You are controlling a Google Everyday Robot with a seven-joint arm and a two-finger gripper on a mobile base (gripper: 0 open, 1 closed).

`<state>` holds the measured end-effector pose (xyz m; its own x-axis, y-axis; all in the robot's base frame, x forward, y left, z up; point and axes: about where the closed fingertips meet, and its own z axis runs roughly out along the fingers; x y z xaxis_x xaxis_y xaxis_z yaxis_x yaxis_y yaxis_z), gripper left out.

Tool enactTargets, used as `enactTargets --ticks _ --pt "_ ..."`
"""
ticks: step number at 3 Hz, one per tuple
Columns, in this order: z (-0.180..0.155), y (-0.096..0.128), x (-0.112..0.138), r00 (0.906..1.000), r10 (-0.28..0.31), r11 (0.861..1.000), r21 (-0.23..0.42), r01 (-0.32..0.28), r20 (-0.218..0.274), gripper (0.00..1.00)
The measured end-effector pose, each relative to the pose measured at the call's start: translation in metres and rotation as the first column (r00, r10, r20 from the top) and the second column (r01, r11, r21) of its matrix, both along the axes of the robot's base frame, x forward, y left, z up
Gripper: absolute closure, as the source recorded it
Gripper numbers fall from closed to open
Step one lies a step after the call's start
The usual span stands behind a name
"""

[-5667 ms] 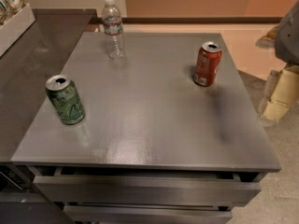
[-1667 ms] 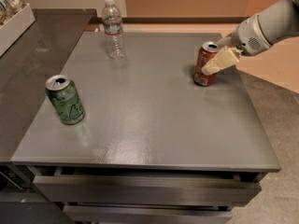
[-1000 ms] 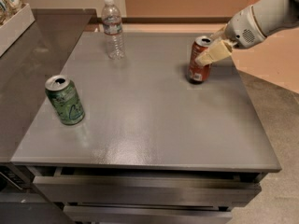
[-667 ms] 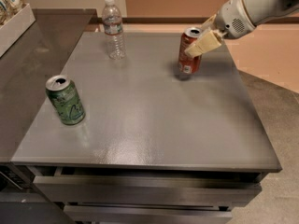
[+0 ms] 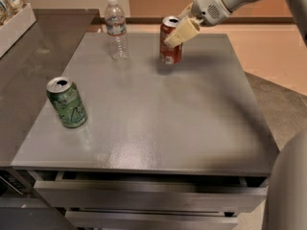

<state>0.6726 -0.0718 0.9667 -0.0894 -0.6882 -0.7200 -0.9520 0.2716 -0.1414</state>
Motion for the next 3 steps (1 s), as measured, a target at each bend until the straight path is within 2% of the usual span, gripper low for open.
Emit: enactTargets --ticks 2,3 --pt "-0.015 0.039 0.038 0.9998 0.016 1.0 -0.011 -0.016 -0.013 1.0" --pt "-0.031 0.05 0.052 0.9995 0.021 1.0 -0.018 -0.021 -0.026 0.82"
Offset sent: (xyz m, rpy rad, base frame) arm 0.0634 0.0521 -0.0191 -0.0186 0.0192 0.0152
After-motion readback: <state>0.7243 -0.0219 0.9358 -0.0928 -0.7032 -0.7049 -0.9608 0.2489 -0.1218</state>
